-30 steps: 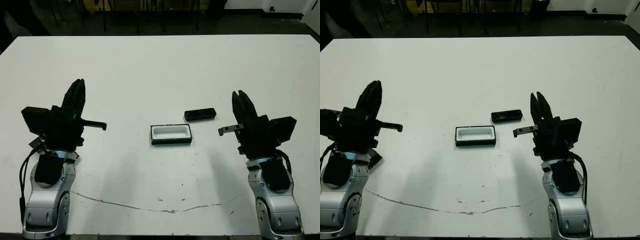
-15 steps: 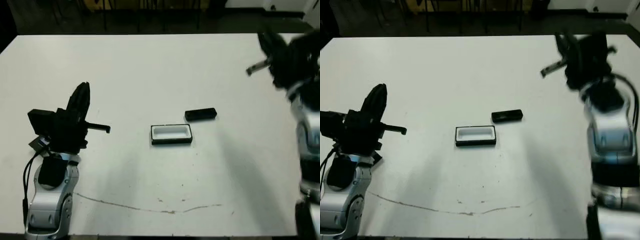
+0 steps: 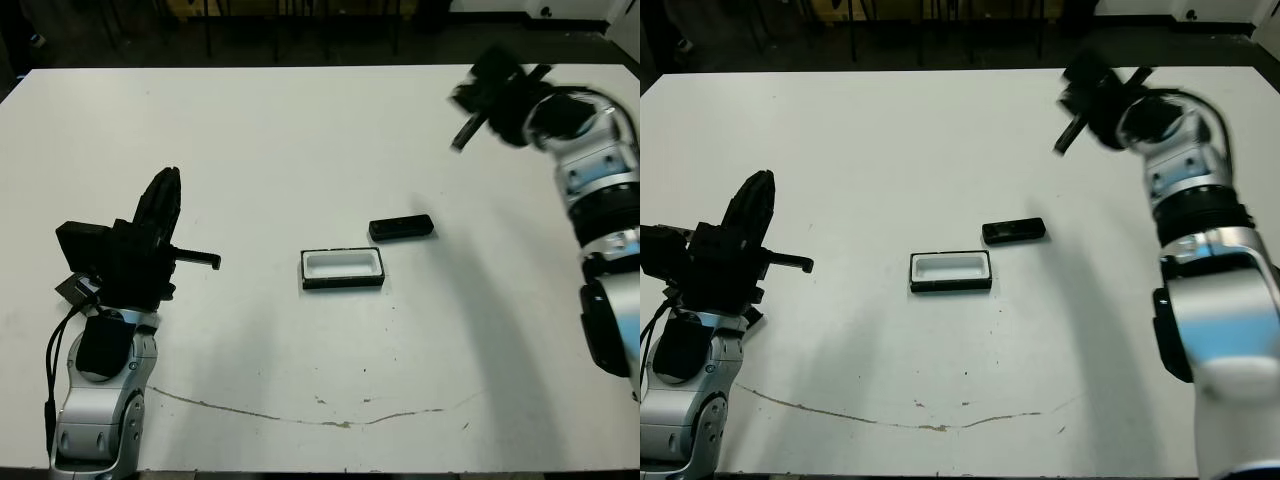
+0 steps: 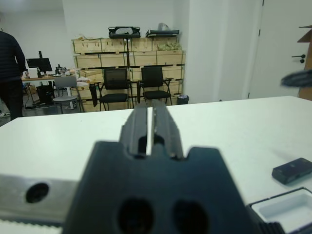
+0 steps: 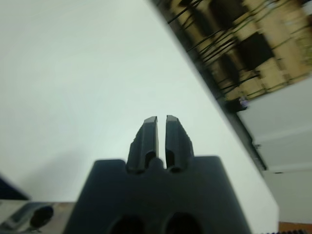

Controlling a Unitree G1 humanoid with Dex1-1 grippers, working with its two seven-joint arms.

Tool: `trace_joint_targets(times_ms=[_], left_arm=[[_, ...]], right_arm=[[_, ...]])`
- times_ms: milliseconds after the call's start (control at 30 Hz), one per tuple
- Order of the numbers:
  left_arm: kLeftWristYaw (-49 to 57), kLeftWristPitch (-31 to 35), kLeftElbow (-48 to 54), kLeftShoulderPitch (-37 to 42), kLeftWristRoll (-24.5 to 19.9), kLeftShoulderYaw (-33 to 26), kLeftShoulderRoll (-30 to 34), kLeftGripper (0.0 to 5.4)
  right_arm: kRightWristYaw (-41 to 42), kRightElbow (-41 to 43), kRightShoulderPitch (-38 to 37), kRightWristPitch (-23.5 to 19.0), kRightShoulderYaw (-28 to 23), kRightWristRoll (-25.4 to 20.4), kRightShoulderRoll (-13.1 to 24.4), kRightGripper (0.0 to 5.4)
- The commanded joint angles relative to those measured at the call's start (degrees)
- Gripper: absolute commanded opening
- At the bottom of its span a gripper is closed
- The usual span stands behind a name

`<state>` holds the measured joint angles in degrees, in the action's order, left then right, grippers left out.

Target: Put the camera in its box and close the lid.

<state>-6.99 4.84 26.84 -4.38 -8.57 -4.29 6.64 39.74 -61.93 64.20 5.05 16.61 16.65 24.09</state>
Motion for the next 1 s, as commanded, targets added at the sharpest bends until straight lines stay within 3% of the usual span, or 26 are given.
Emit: trace_joint_targets(times_ms=[33, 167, 500, 1000], left_arm=[[-0.2, 0.4, -0.5, -1.0, 0.1, 0.3, 0.1, 0.01], [-0.3, 0.3, -0.4, -1.2, -0.1, 0.4, 0.1, 0.01], [-0.2, 0.1, -0.5, -1.6, 0.1, 0.9, 0.0, 0.01], [-0.1, 0.2, -0.3, -2.4, 0.4, 1.2, 0.1, 0.01]], right_arm=[[4.7, -3.3, 1.0, -2.0, 1.8, 1.5, -1.0, 0.00], [7.5, -3.4, -0.8, 1.7, 3.9, 3.5, -0.6, 0.00], [10.1, -2.2, -3.7, -2.2, 5.1, 4.6, -2.0, 0.00], [9.2, 3.0, -10.0, -1.7, 5.8, 5.2, -2.0, 0.00]])
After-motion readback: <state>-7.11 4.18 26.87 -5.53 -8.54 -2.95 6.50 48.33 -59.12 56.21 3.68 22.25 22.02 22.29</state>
